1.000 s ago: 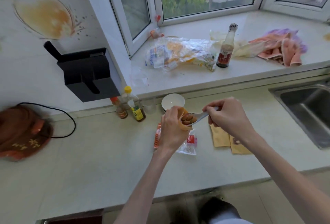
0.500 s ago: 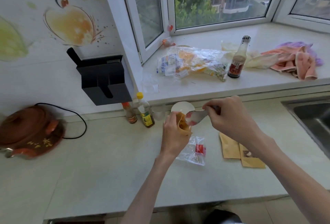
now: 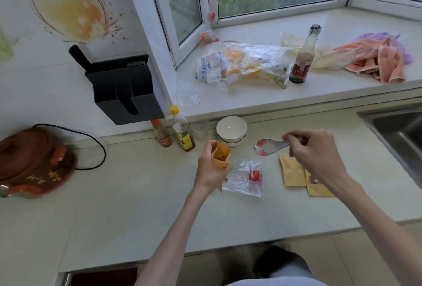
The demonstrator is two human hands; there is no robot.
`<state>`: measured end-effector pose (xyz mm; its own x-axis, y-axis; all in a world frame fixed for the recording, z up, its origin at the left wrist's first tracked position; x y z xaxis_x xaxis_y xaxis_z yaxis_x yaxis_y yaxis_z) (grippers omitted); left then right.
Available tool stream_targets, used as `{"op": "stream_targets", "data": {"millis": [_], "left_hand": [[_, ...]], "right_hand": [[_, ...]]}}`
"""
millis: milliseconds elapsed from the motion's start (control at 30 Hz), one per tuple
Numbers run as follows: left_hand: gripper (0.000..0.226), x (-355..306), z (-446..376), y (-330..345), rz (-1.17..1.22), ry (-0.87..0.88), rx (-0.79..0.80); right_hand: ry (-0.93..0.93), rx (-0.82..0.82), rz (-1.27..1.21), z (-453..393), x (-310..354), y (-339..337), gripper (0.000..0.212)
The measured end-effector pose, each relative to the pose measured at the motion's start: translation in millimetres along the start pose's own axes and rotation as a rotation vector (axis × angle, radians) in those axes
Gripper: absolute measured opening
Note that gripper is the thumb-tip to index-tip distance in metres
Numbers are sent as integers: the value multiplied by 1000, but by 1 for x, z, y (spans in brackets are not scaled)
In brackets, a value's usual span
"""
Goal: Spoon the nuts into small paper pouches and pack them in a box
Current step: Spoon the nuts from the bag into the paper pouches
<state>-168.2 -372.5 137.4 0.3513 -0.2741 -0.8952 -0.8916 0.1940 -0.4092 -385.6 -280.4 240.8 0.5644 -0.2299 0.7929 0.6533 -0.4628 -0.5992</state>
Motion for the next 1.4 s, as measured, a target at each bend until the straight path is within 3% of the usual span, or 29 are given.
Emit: {"op": "stream_targets", "data": {"millis": [100,333,600,900,1133,1233,1400], "left_hand": [[51,15,7,7,-8,1,56],[42,87,25,9,-83,-291,153],[66,152,29,5,-160,-593,100],[66,189,-9,20,-185,-677,95],[65,207,-18,47,-228,-788,200],[68,201,-19,56,-212,-766,215],[47,177,-26,63,-123,-632,124]], "right_hand": [[50,-1,-14,5,-17,2,18],[252,96,120,13,-89,31,19],[444,163,177,18,-174,75,22],[436,115,188,-8,-201,124,23],[471,260,84,-8,-214,156,22],[536,283,-16,-5,-215,156,20],[512,230,-106,-11,-203,141,20]]}}
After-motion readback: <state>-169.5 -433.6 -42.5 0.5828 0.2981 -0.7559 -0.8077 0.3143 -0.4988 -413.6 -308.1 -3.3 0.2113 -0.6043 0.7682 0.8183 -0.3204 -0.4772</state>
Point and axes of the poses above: each hand's wrist, its own z-axis away from the middle knuckle, its own y-axis out of the palm, x = y × z, the point moved 3 cm from there along -z, towards the middle knuckle, and after that the axes turned 6 degrees about y, right-handed, at the moved point
